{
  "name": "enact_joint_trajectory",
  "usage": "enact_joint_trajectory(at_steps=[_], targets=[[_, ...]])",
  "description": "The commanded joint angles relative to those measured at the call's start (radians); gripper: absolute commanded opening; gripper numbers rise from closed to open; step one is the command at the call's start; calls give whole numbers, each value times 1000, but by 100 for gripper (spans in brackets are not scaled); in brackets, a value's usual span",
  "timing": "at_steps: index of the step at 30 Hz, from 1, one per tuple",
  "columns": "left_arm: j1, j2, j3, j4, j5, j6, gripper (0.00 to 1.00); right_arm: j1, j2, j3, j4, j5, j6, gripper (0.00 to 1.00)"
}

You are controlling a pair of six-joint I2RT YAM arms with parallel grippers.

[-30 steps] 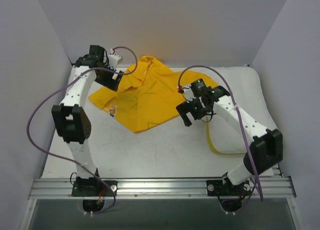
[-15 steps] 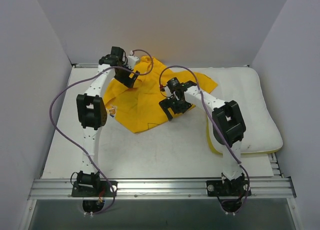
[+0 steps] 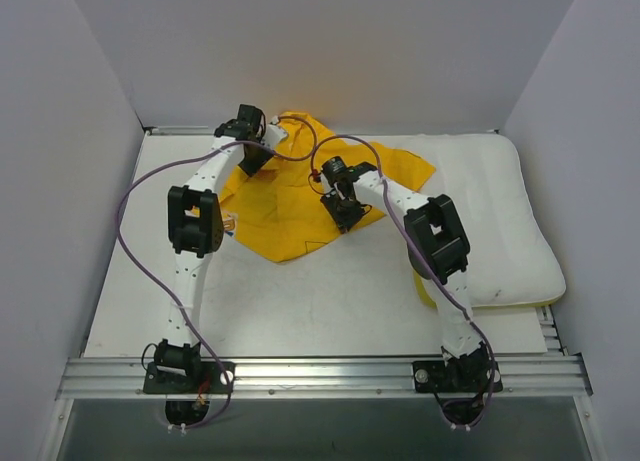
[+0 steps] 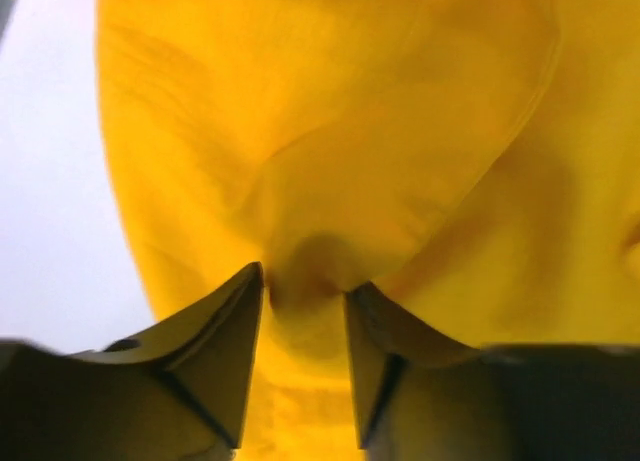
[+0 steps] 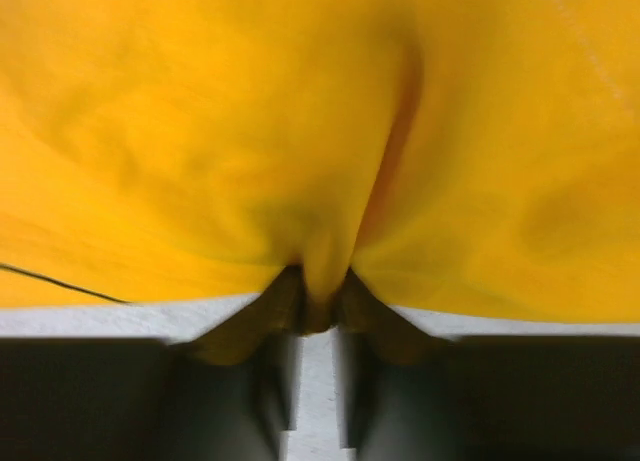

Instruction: Put the pillow into the pillowcase

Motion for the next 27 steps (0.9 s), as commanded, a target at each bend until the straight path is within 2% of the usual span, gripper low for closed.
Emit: enact_joint_trajectory(at_steps=[1, 2, 4, 5, 10, 11, 17, 18, 20, 21, 24, 25, 27], targets=[[7, 19, 72, 51, -125, 93, 43, 5, 66, -15, -36, 114, -25, 11], [18, 18, 86, 54, -129, 82, 29, 5, 70, -18, -43, 125, -26, 0], [61, -14, 104, 53, -99, 45, 15, 0, 60, -36, -69, 136, -31, 0], [79, -36, 100, 48, -85, 7, 0, -14, 40, -41, -76, 126, -33, 0], [220, -229, -107, 28, -36, -13, 0, -90, -77, -137, -99, 139, -65, 0], [277, -252, -211, 15, -56, 14, 0, -107, -110, -141, -108, 131, -71, 0], [452, -410, -570, -22, -34, 77, 0, -222, -164, -96, -172, 93, -167, 0], [483, -472, -707, -25, 20, 97, 0, -224, -163, -81, -180, 91, -196, 0], [495, -549, -843, -99, 120, 206, 0, -219, -142, -4, -186, 94, -207, 0], [494, -635, -989, -142, 225, 259, 0, -218, -131, 25, -186, 87, -209, 0], [451, -776, -1167, -341, 361, 476, 0, -196, -54, 195, -189, 86, -203, 0], [408, -876, -1249, -375, 418, 508, 5, -189, -30, 236, -189, 99, -200, 0], [363, -1011, -1290, -427, 461, 542, 13, -163, 35, 351, -186, 146, -210, 0]])
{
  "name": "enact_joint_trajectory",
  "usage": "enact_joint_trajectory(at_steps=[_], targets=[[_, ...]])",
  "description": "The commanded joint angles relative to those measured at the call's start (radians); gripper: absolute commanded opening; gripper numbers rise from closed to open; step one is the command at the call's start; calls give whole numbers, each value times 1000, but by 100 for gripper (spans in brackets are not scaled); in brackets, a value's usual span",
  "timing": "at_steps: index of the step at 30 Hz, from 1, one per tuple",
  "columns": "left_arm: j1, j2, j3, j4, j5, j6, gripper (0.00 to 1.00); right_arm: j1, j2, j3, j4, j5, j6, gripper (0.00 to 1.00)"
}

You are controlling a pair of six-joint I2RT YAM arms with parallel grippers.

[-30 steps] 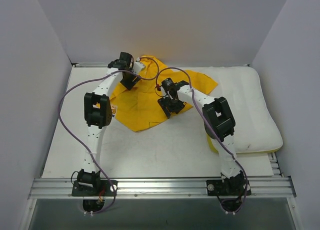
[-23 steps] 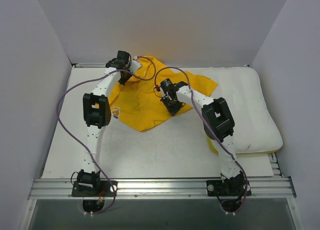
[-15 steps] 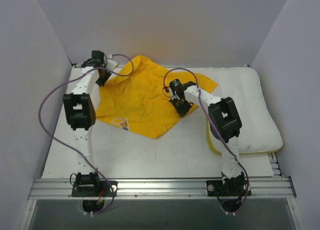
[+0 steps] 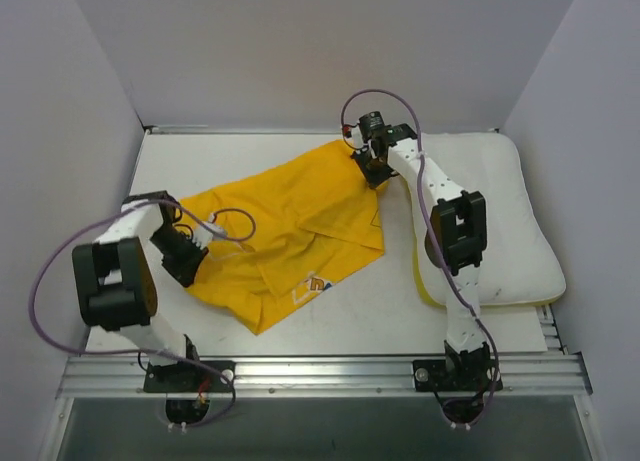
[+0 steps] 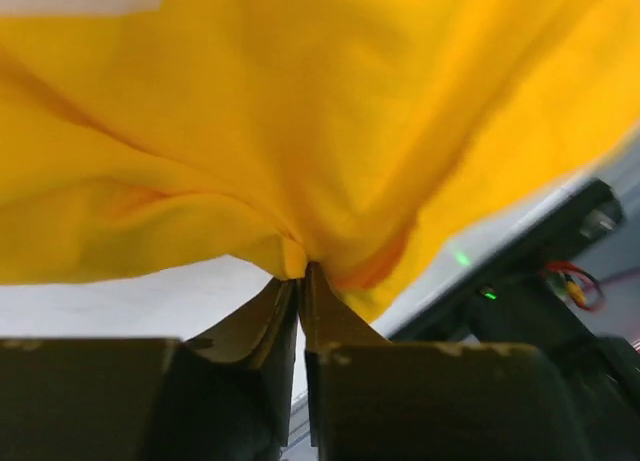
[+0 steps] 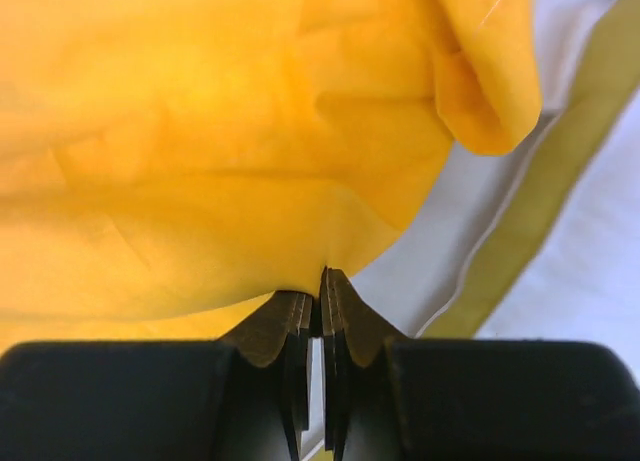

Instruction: Put the pillow into the pillowcase

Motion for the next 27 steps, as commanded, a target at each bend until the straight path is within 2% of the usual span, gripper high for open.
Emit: enact_joint_trajectory(at_steps=[1, 2, 4, 5, 6, 7, 8, 10, 11, 13, 16, 19, 25, 27], targets=[[-95, -243, -39, -184, 203, 197, 16, 30, 83, 154, -45, 122, -33, 0], [-146, -274, -28, -203, 206, 179, 24, 35, 101, 182, -45, 166, -24, 4], [-174, -322, 22, -198, 213, 119, 40, 41, 86, 194, -60, 185, -7, 33], [-172, -320, 98, -189, 223, 96, 50, 41, 41, 175, -68, 176, 10, 48], [-172, -285, 143, -185, 223, 72, 63, 42, 10, 101, -77, 173, 18, 67], [-171, -256, 189, -185, 220, 33, 64, 42, -25, 58, -82, 164, 29, 71], [-165, -225, 296, -185, 240, 18, 64, 44, -103, 14, -86, 145, 39, 72], [-152, -120, 393, -181, 260, -8, 83, 44, -176, -141, -91, 75, 96, 72], [-152, -83, 464, -160, 263, -30, 86, 47, -234, -192, -96, 41, 114, 72], [-152, 26, 522, -58, 257, -108, 86, 58, -276, -313, -96, -79, 160, 71], [-166, 180, 621, 124, 175, -229, 83, 96, -282, -384, -91, -155, 188, 62], [-180, 341, 761, 196, 86, -284, 80, 122, -225, -418, -85, -214, 220, 55], [-217, 562, 907, 271, -77, -274, 75, 128, -69, -357, -62, -160, 254, 53], [-217, 618, 923, 274, -141, -268, 68, 101, -20, -326, -62, -131, 266, 49]])
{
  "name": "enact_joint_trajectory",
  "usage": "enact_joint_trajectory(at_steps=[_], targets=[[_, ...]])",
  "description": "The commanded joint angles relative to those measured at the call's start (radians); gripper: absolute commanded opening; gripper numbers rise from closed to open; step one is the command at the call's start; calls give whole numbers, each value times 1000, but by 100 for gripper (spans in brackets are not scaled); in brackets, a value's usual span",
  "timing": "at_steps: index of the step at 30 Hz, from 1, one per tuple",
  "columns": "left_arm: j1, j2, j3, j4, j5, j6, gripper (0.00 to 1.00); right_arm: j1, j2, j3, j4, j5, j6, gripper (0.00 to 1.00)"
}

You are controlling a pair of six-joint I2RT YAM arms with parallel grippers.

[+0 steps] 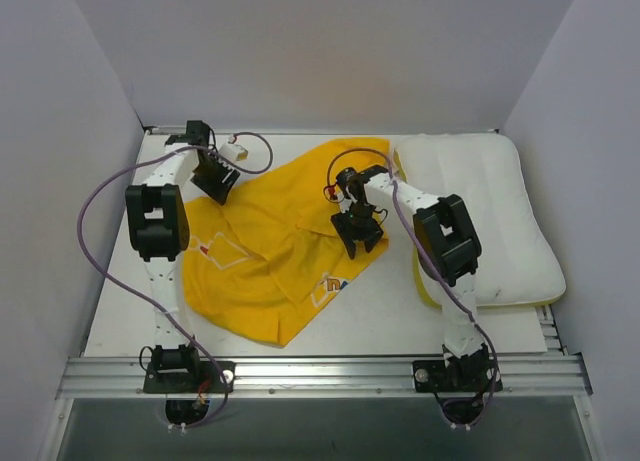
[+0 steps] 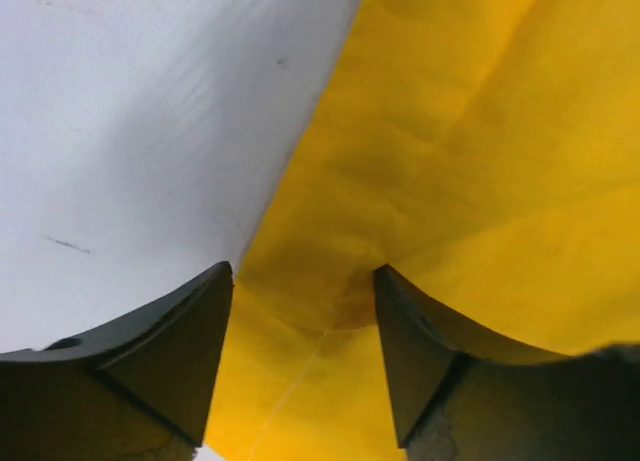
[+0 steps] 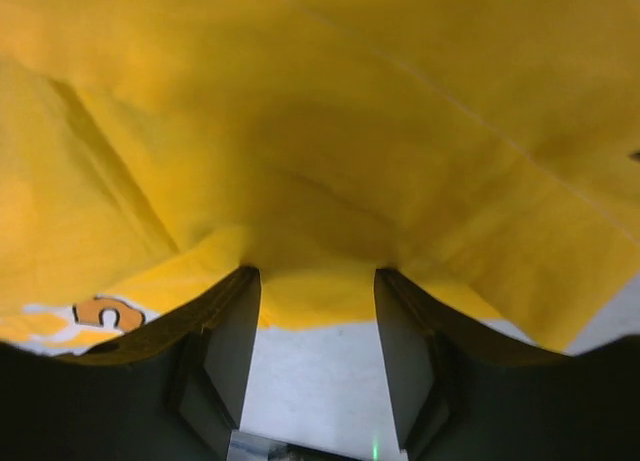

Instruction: Put the pillow into the pillowcase

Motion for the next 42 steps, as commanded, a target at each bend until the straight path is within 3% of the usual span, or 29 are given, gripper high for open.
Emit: enact_joint_trajectory(at_steps=[1, 2, 3, 4, 6, 8, 9, 12, 15, 16, 19, 20, 21, 23, 26, 31, 35, 38, 42], targets=[[-18, 48, 62, 62, -129, 7, 63, -53, 59, 68, -29, 52, 39, 48], [-14, 56, 33, 60, -172, 18, 56, -66, 86, 78, -29, 84, 32, 45], [-10, 44, 8, 60, -178, 32, 42, -95, 100, 110, -32, 92, 32, 44], [-4, 27, -36, 57, -178, 59, 37, -114, 114, 127, -31, 96, 27, 43], [39, -58, -185, 59, -160, 76, 17, -157, 155, 178, -37, 105, 10, 41], [67, -135, -292, 43, -132, 94, 4, -177, 201, 273, -44, 104, 0, 40], [87, -222, -422, 33, -120, 104, 0, -183, 220, 308, -54, 96, -17, 39], [111, -437, -695, -45, -73, 176, 0, -185, 292, 478, -57, 95, -22, 38], [101, -666, -902, -235, 2, 327, 0, -175, 359, 639, -57, 79, -48, 38], [88, -717, -923, -315, 13, 343, 18, -165, 371, 666, -55, 98, -69, 38], [91, -850, -884, -369, 71, 343, 56, -155, 327, 681, -51, 133, -114, 40], [91, -863, -842, -368, 96, 332, 68, -152, 306, 649, -51, 138, -135, 45], [91, -845, -801, -363, 119, 319, 71, -152, 281, 622, -43, 135, -141, 47], [90, -782, -643, -325, 189, 224, 73, -149, 195, 569, -26, 127, -142, 54], [81, -526, -410, -258, 228, 43, 72, -128, 103, 459, -17, 84, -129, 57], [35, -292, -140, -149, 257, -54, 65, -62, -38, 278, -20, -19, -112, 52], [-62, -211, -41, -133, 368, 36, 62, -25, -121, 73, -24, -204, -43, 47], [-149, -244, -107, -93, 437, 202, 61, -22, -156, -80, -2, -336, 12, 44], [-247, -280, -233, -35, 483, 422, 61, -20, -138, -185, 46, -379, 47, 43]])
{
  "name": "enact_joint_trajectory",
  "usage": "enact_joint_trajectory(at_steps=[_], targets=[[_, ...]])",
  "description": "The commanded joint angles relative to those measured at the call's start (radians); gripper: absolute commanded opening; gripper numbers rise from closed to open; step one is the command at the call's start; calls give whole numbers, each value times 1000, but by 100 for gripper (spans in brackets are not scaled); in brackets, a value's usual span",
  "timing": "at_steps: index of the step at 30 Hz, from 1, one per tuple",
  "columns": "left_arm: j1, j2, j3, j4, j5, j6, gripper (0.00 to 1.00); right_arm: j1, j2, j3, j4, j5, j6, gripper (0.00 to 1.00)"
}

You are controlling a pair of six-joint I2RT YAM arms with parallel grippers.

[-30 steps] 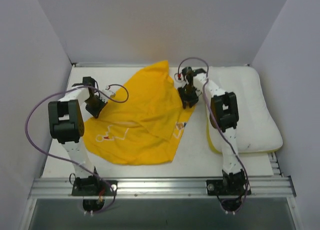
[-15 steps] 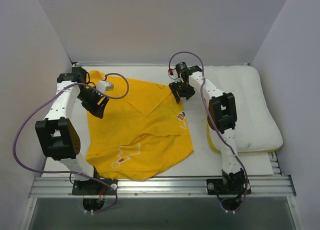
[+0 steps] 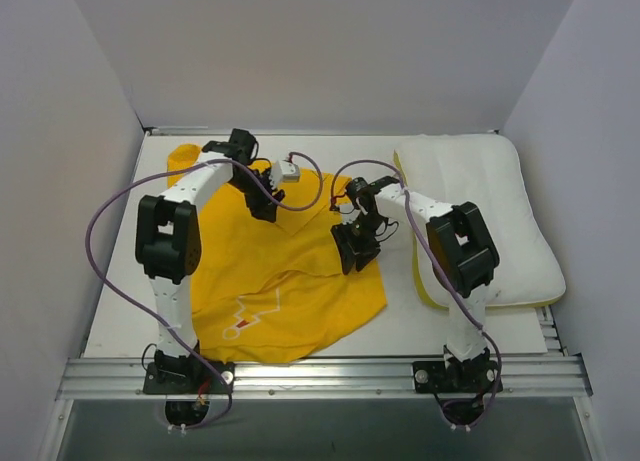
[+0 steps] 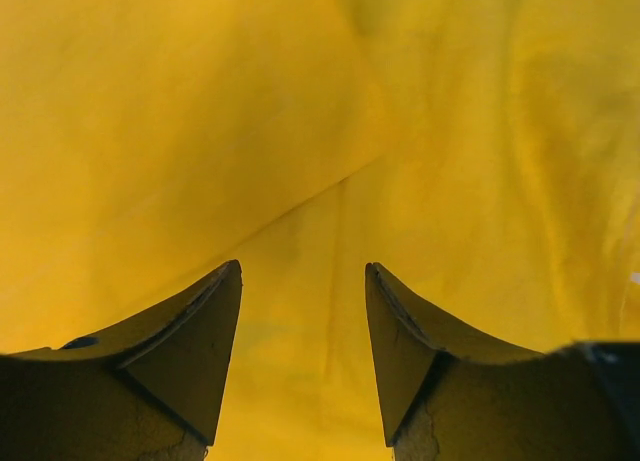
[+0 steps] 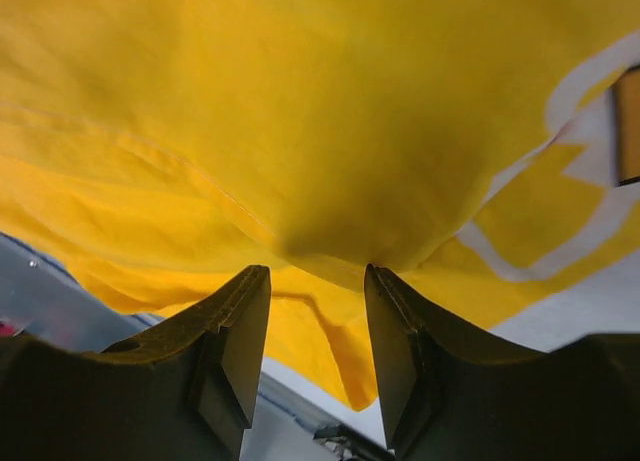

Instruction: Put the pillow into the pillowcase

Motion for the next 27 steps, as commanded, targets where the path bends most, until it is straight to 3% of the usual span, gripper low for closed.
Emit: enact_joint_trajectory(at_steps=[1, 8, 15, 24, 27], targets=[[-88, -70, -87, 42, 89, 242, 61, -15, 21, -55, 0, -99, 59, 43], [-191, -40, -144, 105, 1, 323, 61, -18, 81, -58, 3, -47, 80, 41], [-201, -18, -207, 257, -109, 332, 54, -19, 84, -90, 0, -10, 66, 41], [-209, 2, -236, 300, -143, 394, 52, -19, 107, -114, -18, 8, 43, 41], [-208, 11, -240, 333, -160, 394, 45, -17, 112, -122, -23, 8, 36, 41]])
